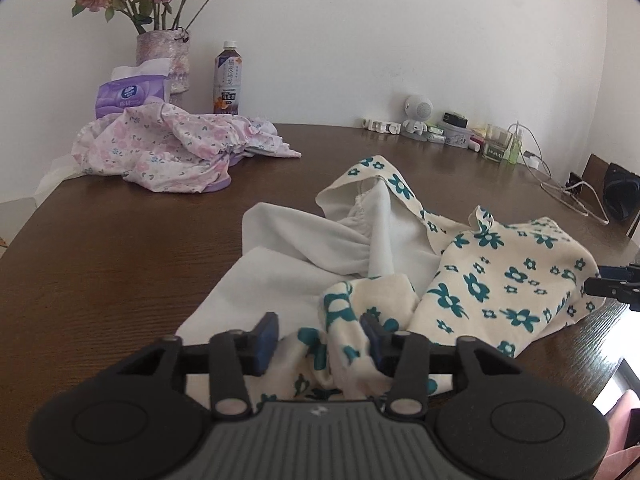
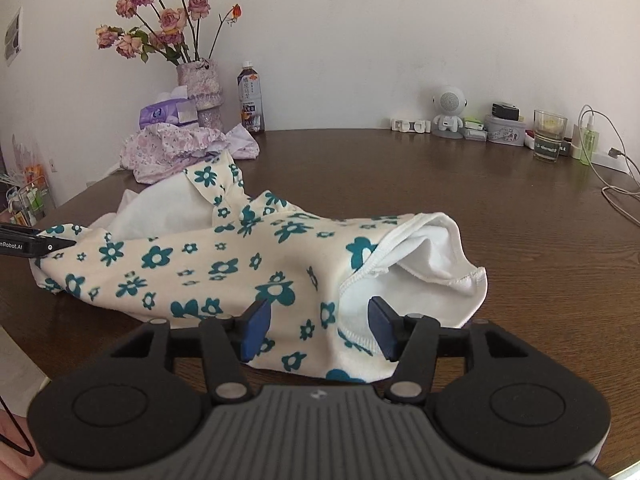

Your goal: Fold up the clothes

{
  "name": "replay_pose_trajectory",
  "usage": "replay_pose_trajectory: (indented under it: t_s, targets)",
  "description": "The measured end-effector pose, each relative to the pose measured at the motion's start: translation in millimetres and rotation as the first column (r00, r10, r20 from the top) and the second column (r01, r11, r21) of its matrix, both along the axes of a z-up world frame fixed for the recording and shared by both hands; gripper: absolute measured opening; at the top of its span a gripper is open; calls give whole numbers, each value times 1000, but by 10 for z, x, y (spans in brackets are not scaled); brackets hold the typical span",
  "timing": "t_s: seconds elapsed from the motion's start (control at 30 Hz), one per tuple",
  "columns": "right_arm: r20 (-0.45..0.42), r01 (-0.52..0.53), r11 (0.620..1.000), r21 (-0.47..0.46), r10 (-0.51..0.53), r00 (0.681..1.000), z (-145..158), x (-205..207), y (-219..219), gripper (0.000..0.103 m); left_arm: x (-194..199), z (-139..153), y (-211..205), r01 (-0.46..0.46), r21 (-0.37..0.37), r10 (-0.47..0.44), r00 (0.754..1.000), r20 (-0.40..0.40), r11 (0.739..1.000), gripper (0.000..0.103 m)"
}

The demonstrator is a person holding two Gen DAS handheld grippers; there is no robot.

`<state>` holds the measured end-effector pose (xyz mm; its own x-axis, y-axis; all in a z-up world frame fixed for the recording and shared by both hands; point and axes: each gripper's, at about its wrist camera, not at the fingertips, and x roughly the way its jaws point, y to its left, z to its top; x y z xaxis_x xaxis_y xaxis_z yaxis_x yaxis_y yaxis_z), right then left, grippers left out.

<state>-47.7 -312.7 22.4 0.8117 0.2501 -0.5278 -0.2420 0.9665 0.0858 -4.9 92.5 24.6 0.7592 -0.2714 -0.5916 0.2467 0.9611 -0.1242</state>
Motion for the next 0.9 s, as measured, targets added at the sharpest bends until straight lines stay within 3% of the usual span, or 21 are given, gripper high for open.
replay_pose_trajectory:
  t_s: [0.13, 0.3, 0.47, 0.63, 0.67, 0.7, 0.77, 0.9]
  targets:
    - [27, 15, 1000, 2, -15, 1000, 223, 86, -92, 63, 4, 236, 111, 15, -46, -13, 999, 37, 999, 62]
    - [0, 35, 999, -3, -35, 999, 331, 420, -160, 64, 180, 438, -8, 38, 26, -39, 997, 69, 999, 67]
    - [-91, 76, 997, -13, -77, 993, 224, 842, -259, 64, 345, 253, -274, 136, 116, -134, 991, -31, 984, 66]
    - [-189, 100, 991, 83, -83, 978, 48, 1135, -377, 64, 330, -9, -273, 153, 104, -142, 984, -108, 983, 61]
    - [-207, 94, 990, 107, -70, 976, 11, 1184, -386, 61, 332, -37, -260, 153, 91, -142, 983, -113, 984, 58]
    - [-222, 80, 989, 123, -51, 974, -30, 1233, -372, 52, 336, -62, -250, 158, 76, -149, 982, -114, 985, 55]
    - [-244, 56, 990, 128, -23, 970, -93, 1319, -321, 39, 366, -105, -260, 185, 54, -177, 976, -126, 981, 36]
    - [-243, 17, 994, 109, 10, 970, -153, 1480, -218, 13, 453, -153, -359, 205, 80, -196, 974, -114, 975, 24]
